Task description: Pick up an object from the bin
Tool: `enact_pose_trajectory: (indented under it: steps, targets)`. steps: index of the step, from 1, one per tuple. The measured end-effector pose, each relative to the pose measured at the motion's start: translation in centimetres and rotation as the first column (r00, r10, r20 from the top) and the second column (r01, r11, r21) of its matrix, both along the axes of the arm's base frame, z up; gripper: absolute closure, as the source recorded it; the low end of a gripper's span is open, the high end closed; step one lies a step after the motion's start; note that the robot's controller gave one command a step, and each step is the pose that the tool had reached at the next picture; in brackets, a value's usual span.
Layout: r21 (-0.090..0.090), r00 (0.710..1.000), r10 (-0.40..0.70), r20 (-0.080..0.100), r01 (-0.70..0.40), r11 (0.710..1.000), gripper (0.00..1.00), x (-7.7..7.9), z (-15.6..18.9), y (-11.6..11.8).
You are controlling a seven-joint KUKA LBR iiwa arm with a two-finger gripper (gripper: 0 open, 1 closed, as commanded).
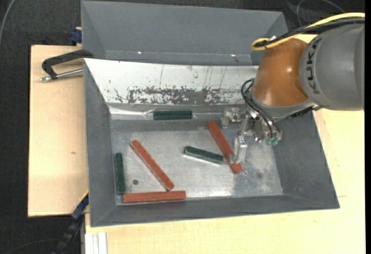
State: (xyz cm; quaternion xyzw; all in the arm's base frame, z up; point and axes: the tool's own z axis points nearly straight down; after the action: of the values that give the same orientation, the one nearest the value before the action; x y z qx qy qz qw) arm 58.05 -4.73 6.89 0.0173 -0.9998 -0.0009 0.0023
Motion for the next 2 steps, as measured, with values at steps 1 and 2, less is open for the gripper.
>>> enact_pose_trajectory:
  steps: [1, 2]
  targets:
    - [0.0, 0.96, 0.28, 0.006, -0.28, 0.96, 0.0, -2.6, 0.5, 10.1]
    - [-0.008, 0.96, 0.279, 0.014, -0.279, 0.96, 0.0, 2.2, 0.3, 2.4]
